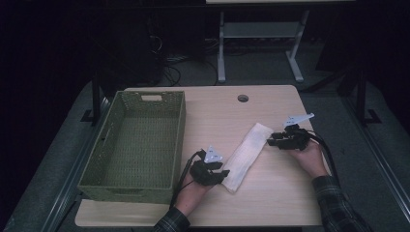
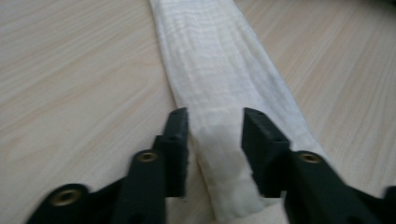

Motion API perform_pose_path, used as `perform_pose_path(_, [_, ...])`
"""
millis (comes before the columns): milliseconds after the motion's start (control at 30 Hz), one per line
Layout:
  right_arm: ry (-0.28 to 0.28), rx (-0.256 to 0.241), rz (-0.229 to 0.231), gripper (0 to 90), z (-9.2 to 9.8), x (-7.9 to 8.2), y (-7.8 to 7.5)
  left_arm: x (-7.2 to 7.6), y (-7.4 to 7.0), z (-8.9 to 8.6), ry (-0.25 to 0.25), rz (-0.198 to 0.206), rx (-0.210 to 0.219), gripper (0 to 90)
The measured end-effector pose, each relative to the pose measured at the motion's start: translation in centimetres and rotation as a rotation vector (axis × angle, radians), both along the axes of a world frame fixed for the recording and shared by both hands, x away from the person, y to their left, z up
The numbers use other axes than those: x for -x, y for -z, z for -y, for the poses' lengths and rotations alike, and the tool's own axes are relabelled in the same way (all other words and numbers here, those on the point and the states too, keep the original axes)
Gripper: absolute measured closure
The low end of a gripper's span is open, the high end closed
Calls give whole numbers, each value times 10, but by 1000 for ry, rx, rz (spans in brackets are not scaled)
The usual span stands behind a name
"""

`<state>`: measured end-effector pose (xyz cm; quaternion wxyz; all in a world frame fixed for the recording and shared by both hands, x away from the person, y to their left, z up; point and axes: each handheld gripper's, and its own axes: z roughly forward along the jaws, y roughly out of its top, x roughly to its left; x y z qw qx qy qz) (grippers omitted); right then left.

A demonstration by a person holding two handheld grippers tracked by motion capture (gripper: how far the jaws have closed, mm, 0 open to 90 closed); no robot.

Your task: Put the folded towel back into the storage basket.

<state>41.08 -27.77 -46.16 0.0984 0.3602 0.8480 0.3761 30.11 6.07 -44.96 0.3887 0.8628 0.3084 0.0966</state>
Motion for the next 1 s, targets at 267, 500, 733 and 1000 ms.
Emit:
perform_pose_path(267, [4,14,3,363,7,32,-3,-14,2,7,-24,5,-88,890])
perform_pose_path(500, [-2,-1,15,335,7,37,-3,-14,10,14,33,-23,-125,894])
perform_pose_path(733, [0,-10,39,335,6,36,-2,-1,9,25,121,-35,-143,895])
perform_pose_path(1000, [-21,1,50,337,6,36,1,17,9,44,222,-45,-135,894])
